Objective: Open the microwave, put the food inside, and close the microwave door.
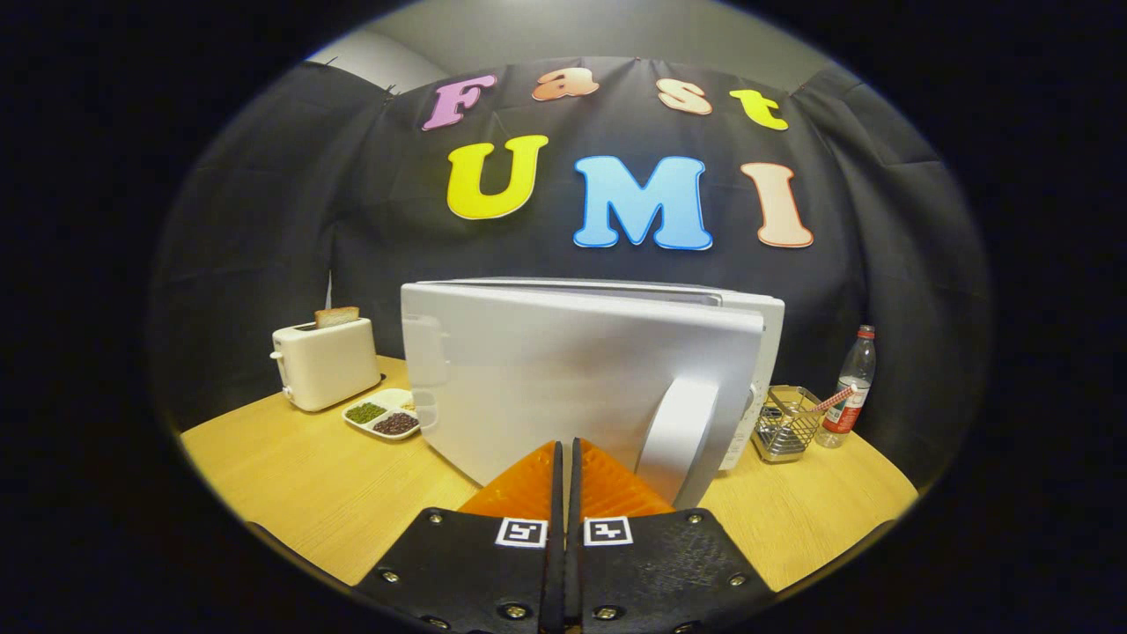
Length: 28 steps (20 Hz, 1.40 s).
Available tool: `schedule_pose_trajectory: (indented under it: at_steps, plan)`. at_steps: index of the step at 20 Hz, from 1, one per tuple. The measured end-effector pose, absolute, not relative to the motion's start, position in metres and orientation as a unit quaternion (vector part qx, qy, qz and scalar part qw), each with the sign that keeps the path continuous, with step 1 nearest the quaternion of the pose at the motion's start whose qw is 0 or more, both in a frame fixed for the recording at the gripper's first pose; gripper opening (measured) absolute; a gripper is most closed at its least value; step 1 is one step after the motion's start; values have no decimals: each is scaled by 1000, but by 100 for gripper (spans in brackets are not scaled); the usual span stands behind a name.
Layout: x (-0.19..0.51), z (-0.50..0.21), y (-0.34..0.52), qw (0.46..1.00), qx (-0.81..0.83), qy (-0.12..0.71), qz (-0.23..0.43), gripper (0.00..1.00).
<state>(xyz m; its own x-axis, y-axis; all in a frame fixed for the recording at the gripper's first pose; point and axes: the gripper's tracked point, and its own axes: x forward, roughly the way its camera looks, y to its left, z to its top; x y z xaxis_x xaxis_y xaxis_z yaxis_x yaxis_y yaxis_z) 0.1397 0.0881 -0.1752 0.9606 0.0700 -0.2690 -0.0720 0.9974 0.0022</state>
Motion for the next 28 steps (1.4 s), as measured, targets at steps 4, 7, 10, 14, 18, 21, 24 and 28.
schedule_pose_trajectory:
  at_steps: [4,7,10,14,18,21,24,28]
  plan:
    - [172,-176,68,991,-10,132,8,1]
    - [193,-180,54,990,-5,137,-13,1]
    - [212,-185,44,990,-5,137,-30,1]
    - [236,-188,38,990,-13,132,-44,1]
    - [252,-189,37,991,-15,125,-52,1]
    - [251,-193,38,989,-17,133,-56,2]
    - [236,-184,36,990,-22,135,-44,2]
    - [201,-149,43,994,-14,110,-10,2]
